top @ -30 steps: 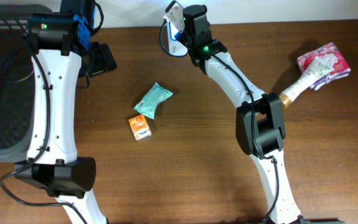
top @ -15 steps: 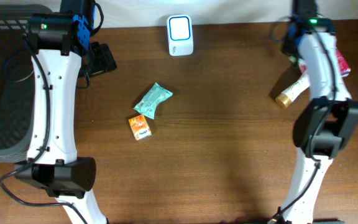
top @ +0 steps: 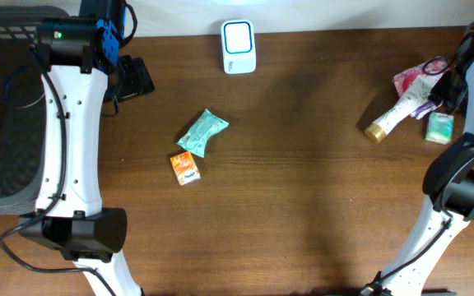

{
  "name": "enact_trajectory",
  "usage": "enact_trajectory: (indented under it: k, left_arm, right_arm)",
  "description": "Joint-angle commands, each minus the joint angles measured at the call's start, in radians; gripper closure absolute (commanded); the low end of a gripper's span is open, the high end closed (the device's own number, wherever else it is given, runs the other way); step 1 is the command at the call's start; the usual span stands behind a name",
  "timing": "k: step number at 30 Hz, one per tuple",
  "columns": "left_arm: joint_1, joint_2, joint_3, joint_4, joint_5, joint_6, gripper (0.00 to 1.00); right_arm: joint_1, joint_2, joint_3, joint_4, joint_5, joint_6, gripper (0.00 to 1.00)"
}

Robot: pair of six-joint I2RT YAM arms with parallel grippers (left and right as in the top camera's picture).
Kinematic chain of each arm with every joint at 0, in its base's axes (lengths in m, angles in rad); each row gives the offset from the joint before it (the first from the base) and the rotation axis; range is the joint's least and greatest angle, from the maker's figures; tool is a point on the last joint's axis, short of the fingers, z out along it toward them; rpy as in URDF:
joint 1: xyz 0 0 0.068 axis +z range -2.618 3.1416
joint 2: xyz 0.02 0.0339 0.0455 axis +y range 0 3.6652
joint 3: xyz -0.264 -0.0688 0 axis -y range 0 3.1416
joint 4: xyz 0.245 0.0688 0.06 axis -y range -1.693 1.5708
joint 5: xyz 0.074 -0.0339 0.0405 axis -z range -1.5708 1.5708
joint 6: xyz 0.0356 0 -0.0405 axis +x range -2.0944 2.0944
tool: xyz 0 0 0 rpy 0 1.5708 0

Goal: Scan the item barcode
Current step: 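Carry the tissue pack right and place it near the tube, then move the right gripper left over the green wipes pack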

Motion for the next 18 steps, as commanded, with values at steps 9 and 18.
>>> enact_trajectory:
  k: [9,18]
  left_arm:
    - [-0.003,-0.027,0.011,-0.001,-0.011,-0.001,0.01]
    - [-0.003,-0.027,0.011,-0.001,-0.01,-0.002,0.01]
  right_arm:
    - [0.03,-0.073,-0.004,-0.181,-0.956,-0.347,0.39]
    - [0.566,-0.032,-0.005,-0.009,-0.988,-0.286,0.07]
